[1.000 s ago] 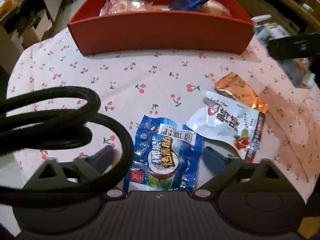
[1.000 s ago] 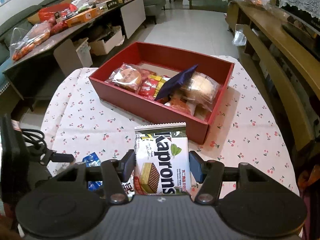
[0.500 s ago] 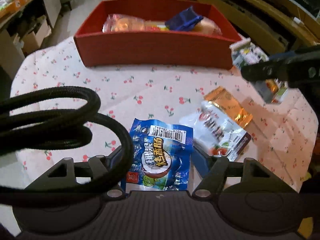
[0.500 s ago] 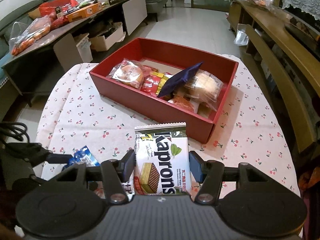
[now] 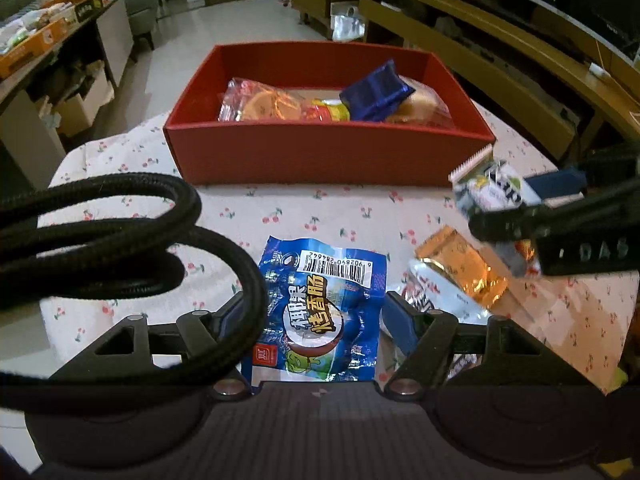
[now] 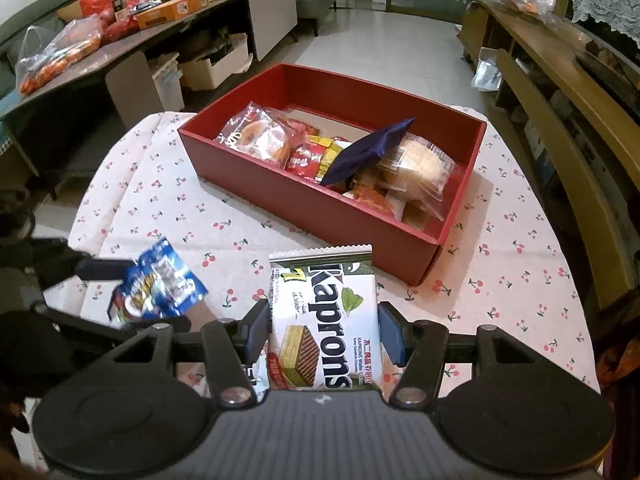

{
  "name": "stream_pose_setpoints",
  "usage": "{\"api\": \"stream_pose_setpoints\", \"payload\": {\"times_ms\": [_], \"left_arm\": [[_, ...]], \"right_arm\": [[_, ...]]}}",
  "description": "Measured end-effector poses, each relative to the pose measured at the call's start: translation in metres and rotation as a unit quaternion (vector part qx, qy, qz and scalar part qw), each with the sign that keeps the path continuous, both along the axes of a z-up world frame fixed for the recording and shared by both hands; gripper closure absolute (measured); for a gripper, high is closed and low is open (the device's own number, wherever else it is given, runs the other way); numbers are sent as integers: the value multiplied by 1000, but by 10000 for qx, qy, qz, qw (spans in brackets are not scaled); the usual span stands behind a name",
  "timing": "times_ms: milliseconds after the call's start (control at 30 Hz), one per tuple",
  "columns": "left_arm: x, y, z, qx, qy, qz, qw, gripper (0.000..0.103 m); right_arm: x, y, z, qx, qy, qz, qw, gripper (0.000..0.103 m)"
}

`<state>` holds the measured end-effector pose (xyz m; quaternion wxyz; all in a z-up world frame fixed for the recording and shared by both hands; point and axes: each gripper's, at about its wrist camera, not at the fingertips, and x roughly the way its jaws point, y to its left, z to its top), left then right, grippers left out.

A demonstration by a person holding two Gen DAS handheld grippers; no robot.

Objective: Organize snacks
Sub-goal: 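Carry the blue sausage bag and Kaprons wafer over the red tray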

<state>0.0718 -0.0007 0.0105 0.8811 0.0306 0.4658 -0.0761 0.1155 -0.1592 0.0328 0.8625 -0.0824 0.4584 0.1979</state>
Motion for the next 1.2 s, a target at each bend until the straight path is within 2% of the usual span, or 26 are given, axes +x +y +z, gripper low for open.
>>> {"api": "stream_pose_setpoints", "payload": {"times_ms": [633, 1200], "left_arm": [[29, 4, 21, -94, -417, 54, 9991, 26], [46, -5, 38, 123, -846, 11, 9963, 26]], "right_arm": [[10, 10, 4, 9, -107, -108, 9999, 39], [31, 4, 20, 153, -360, -409, 9984, 39]]}}
